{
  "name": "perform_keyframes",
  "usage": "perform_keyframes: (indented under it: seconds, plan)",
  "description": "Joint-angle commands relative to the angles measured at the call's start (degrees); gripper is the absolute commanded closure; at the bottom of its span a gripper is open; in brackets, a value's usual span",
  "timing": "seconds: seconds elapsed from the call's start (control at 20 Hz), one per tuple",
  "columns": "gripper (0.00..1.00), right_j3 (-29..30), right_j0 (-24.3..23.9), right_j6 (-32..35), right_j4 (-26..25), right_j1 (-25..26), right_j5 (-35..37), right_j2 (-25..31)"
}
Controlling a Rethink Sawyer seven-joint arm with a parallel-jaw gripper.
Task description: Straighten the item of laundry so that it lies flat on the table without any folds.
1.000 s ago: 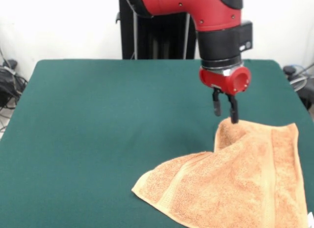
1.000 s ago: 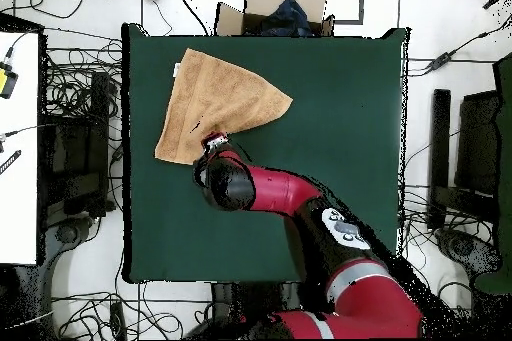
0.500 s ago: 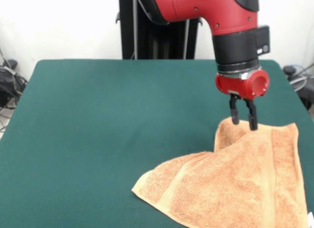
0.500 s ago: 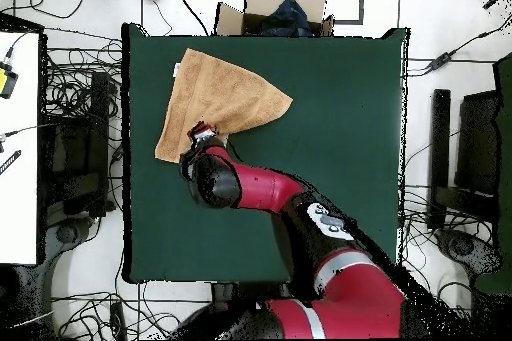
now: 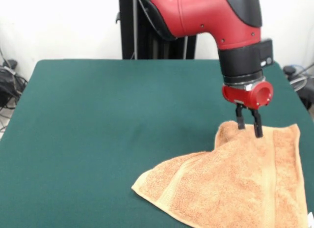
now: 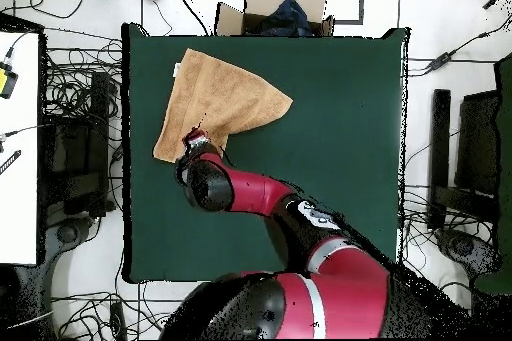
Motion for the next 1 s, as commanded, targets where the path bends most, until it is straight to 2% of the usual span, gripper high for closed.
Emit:
perform_keyframes:
  seconds: [0.05,0.35,0.75,1.0]
  plan:
    - [0.0,-1.39,1.26,7.62,0.53,7.65,-2.77,1.9]
    - [0.0,-5.8,2.38,5.91,0.92,12.08,-3.91,0.58]
    - [0.0,-15.54,3.62,2.63,0.35,19.94,-6.21,-2.06]
    - [0.0,-15.92,6.59,1.47,2.46,19.12,-4.0,-6.49]
